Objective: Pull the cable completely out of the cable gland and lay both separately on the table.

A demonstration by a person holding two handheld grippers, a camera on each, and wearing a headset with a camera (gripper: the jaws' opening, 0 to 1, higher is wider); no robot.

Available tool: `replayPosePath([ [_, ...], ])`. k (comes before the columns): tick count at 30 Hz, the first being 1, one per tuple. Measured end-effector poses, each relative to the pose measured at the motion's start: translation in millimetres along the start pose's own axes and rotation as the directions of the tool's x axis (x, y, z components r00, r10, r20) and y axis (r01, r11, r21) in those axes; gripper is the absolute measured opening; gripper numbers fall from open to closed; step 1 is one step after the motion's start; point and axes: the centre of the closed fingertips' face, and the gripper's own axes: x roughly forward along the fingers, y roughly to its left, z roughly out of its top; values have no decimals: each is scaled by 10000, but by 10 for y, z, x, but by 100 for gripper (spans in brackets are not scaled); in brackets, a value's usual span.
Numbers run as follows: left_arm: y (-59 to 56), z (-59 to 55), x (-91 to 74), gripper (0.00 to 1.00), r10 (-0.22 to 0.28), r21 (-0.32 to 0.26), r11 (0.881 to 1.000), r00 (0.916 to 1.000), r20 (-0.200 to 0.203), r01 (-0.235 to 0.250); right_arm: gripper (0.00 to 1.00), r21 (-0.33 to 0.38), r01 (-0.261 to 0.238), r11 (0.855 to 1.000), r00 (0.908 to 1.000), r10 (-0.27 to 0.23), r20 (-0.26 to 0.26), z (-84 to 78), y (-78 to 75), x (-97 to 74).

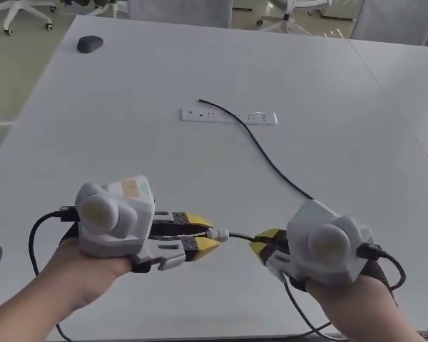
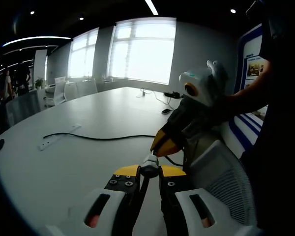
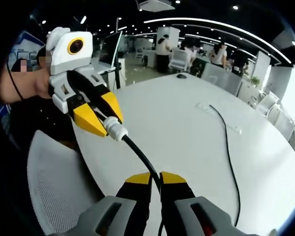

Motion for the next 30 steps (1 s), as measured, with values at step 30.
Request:
replayPosePath([
  [30, -30, -5, -25, 15, 22, 144, 9999, 10000, 88, -23, 1, 6108, 983, 7857, 9949, -919, -419, -562, -408, 52],
])
